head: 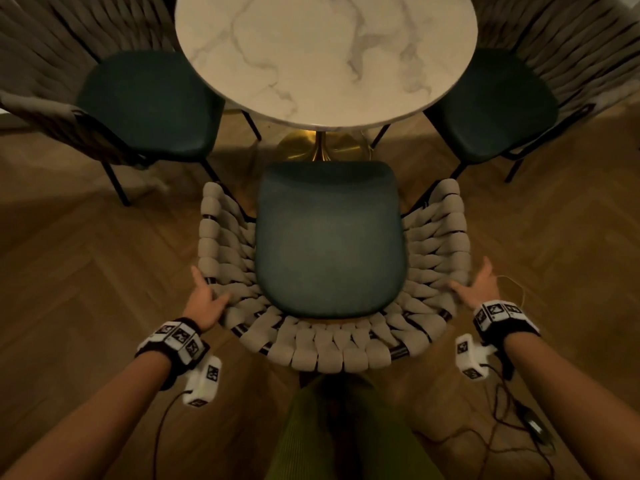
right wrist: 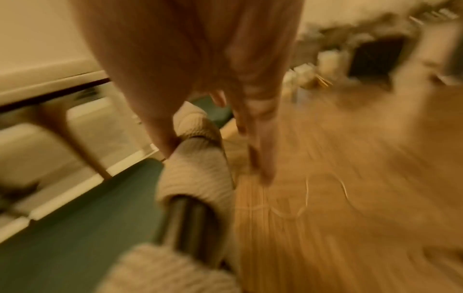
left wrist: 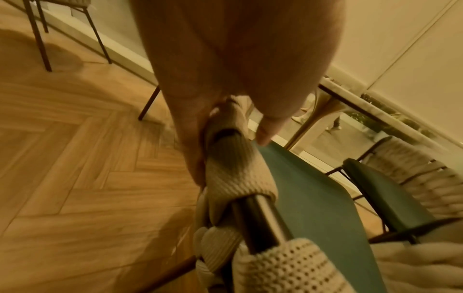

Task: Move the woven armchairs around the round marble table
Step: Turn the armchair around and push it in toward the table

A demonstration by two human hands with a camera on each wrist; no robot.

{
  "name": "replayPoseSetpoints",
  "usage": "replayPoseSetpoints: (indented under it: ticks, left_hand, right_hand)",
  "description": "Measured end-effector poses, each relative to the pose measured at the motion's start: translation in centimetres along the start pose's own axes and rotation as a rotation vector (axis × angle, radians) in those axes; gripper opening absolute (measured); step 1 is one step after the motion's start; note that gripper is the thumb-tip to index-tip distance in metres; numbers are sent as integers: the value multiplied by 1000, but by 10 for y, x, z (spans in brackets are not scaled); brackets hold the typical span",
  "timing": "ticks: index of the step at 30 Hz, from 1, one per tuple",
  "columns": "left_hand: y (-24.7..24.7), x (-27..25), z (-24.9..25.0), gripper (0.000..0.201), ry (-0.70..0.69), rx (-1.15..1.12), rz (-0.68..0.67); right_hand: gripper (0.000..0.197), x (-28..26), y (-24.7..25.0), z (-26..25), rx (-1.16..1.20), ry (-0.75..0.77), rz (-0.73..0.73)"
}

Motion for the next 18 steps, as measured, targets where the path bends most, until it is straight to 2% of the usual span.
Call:
replayPoseSetpoints:
  ticks: [2,4,10,18]
  left_hand:
    - [-8,3,0,97,10,-61,7]
    - [-7,8,0,97,-10,-76,13]
    - [-8,17,13,95,-53,-103,47]
    - [4,47,37,93,-25,-97,66]
  right_hand:
    - [84,5,-10,-5,59,-70,-39]
    - [71,10,-15,-9,21,-40,0]
    - [56,30,-9,-20,24,23,5]
    - [59,65,2,-56,57,55,18]
Point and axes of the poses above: each hand's wrist, its own x-axis towards the middle knuckle, its own y-axis out of the back of the hand, z = x × y, the point moved 2 cm from there along x, towards the middle knuckle, and after that the axes turned 7 degrees about y, right-handed, at the moved point
